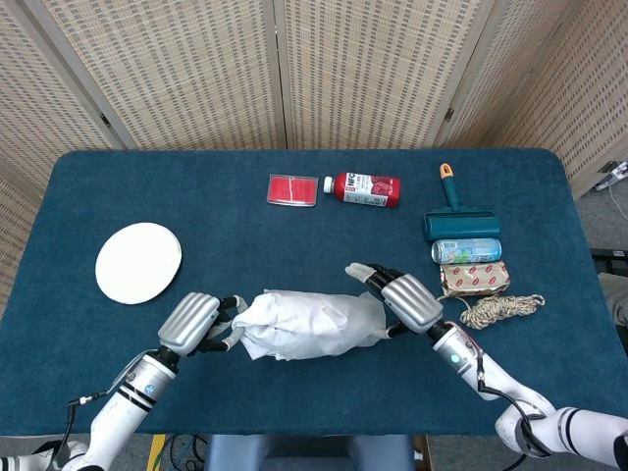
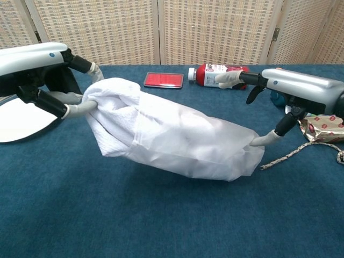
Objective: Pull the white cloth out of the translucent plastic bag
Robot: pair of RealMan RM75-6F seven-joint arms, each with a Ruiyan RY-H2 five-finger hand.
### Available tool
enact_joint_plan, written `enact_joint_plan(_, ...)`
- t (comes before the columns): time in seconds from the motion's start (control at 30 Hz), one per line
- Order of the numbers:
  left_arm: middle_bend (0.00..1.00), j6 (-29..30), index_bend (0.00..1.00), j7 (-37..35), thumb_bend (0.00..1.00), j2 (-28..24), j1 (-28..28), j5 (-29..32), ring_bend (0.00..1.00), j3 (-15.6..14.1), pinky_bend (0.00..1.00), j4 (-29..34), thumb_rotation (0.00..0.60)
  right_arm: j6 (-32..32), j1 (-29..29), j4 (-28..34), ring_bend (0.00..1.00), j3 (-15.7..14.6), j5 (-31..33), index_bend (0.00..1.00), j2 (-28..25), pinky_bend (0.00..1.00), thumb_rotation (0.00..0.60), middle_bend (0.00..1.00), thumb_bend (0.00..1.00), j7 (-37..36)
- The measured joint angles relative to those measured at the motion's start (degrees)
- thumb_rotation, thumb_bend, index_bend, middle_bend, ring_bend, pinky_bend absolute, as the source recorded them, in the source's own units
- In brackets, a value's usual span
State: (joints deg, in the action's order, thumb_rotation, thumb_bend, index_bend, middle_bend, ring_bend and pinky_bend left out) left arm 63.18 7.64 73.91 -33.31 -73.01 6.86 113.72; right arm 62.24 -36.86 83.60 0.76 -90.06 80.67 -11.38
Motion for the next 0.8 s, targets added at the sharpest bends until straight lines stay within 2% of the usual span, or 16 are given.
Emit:
enact_joint_plan(0.13,1.0,0.0,0.76,0.0,0.58,0.0,0.1,0.0,0.91,-0.1,1.0,0.0,0.6,0.6,0.7,-0.7,0.38,0.0,0.4,0.05,0.4,0.56,0.6,0.33,0.0,4.8)
enact_joint_plan(0.2,1.0,0.0,0.76,0.0,0.58,0.0,0.1,0.0,0.91,0.0,1.0,0.0,0.6,0.9,1.1,-0.9,0.5,-0.1,0.5,0.07,0.5,0.67,0.6,0.46,0.0,7.3)
enact_joint_plan(0.27,1.0,0.0,0.76,0.1,0.58,0.0,0.1,0.0,0.91,0.0,1.0,0.0,0.6,1.1,1.7,-1.0,0.69,-0.2,0.9,0.09,0.7,0.81,0.6,0.66,0.0,10.1)
enact_joint_plan(0.37,1.0,-0.1,0.76,0.2,0.58,0.2,0.1,0.0,0.91,-0.1,1.0,0.0,0.6,0.7,2.4,-0.7,0.84,-0.3,1.9,0.14,0.7,0.93,0.6,0.82,0.0,12.6)
enact_joint_plan(0.47,1.0,-0.1,0.76,0.4,0.58,0.3,0.0,0.0,0.91,-0.1,1.0,0.1,0.6,-0.2,2.8,-0.3,0.92,-0.4,3.0,0.18,0.6,0.98,0.6,0.91,0.0,13.6)
enact_joint_plan(0.57,1.0,-0.1,0.76,0.5,0.58,0.4,0.1,0.1,0.91,-0.1,1.0,0.1,0.6,-0.6,3.2,-0.2,0.97,-0.5,3.5,0.22,0.5,1.0,0.6,0.96,0.0,13.9)
enact_joint_plan(0.8,1.0,-0.3,0.76,0.8,0.58,0.5,0.0,0.2,0.91,-0.1,1.0,0.2,0.6,-0.9,3.5,-0.8,1.0,-0.4,3.7,0.23,1.2,1.0,0.6,1.0,0.0,13.9)
